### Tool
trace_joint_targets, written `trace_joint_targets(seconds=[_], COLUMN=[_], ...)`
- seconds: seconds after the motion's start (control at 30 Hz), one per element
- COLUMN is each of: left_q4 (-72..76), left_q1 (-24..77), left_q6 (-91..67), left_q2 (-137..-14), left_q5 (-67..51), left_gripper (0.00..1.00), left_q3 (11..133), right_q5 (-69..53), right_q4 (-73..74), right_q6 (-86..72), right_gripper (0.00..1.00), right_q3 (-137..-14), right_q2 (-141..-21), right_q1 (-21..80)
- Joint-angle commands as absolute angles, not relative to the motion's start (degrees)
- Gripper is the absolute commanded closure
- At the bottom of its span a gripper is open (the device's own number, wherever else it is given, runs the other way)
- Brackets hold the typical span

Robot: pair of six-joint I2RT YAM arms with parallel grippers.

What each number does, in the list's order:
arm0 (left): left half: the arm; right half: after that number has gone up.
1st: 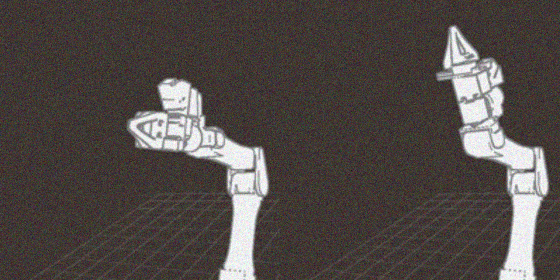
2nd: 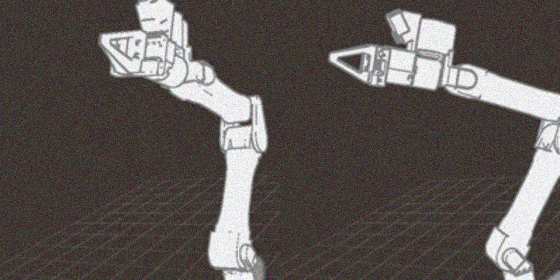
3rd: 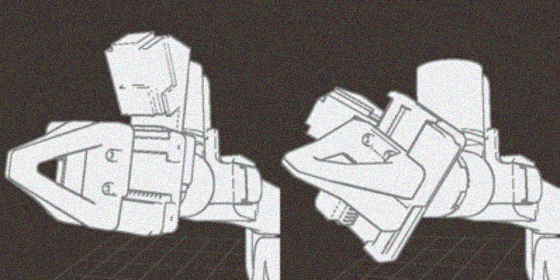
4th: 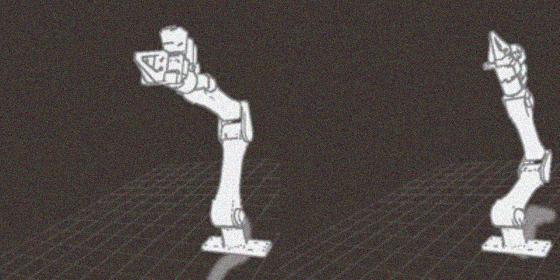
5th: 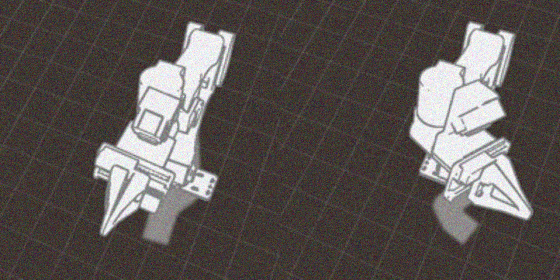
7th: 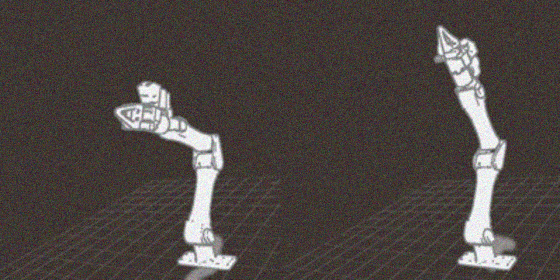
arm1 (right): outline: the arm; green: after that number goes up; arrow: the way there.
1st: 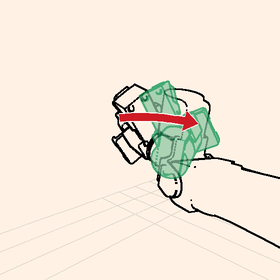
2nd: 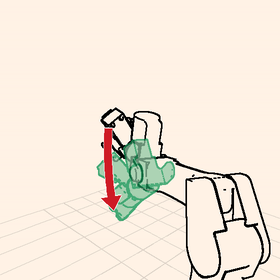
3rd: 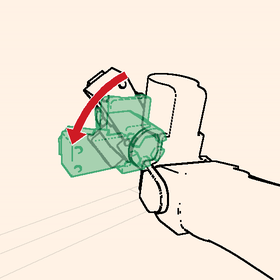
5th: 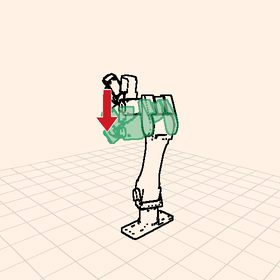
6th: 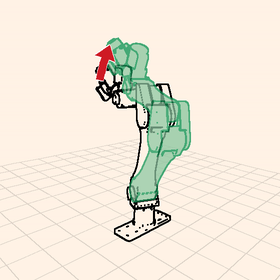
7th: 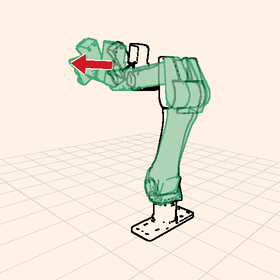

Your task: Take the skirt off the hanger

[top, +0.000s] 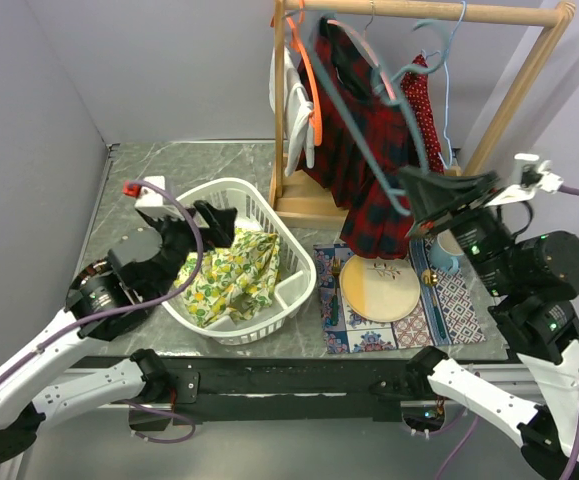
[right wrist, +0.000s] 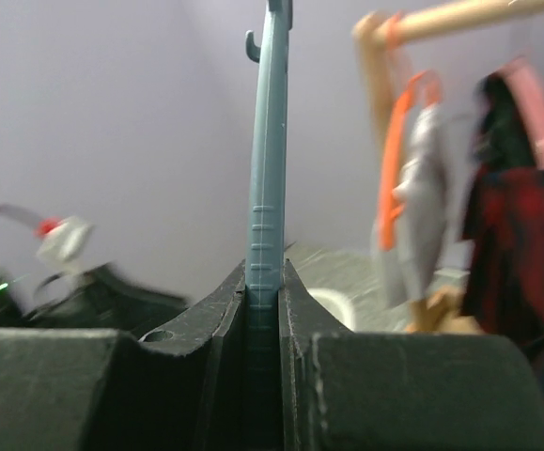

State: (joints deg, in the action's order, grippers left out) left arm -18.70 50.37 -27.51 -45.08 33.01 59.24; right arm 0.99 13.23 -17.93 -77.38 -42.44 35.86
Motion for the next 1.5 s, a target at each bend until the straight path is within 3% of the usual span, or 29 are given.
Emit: trace_joint_targets(seconds=[0.0, 0.23, 0.33, 0.47, 0.67, 0.97, 1.37, 1.47], left_q4=[-12.85, -3.5, -3.34, -8.6, -10.2, -10.37, -10.72, -11.25], left_q1=[50.1, 48.78, 48.87, 48.87, 48.87, 48.87, 48.87, 48.87], left_q6=[-12.95, -3.87, -4.48, -6.76, -8.0, -8.61, -8.7, -9.05], left_q2=[-47.28, -47.9, -49.48, -53.25, -54.06, -52.47, -52.91, -53.17], left_q5=[39.55, 46.23, 49.75, 45.7, 44.48, 44.21, 42.71, 42.63], left_gripper=[0.01, 0.01, 0.01, 0.01, 0.01, 0.01, 0.01, 0.01], left_q3=[62.32, 50.21, 49.66, 52.99, 54.14, 53.79, 53.88, 54.23], right_q5=[19.73, 33.21, 36.11, 43.73, 53.69, 52.56, 49.75, 42.67], right_q4=[11.69, 9.85, 8.62, 8.52, 16.77, 22.93, 29.09, 27.6], right_q6=[-9.33, 1.65, 3.95, 8.34, 6.16, 1.59, 0.09, 0.18], right_gripper=[1.0, 1.0, 1.0, 1.0, 1.0, 1.0, 1.0, 1.0], right_q3=[-82.0, -83.41, -83.5, -84.1, -87.28, -83.06, -83.58, -82.27], right_q2=[-43.77, -43.69, -43.07, -43.68, -42.19, -37.18, -43.32, -44.55], right_q1=[35.6, 35.6, 35.6, 35.6, 35.6, 35.68, 35.51, 32.62])
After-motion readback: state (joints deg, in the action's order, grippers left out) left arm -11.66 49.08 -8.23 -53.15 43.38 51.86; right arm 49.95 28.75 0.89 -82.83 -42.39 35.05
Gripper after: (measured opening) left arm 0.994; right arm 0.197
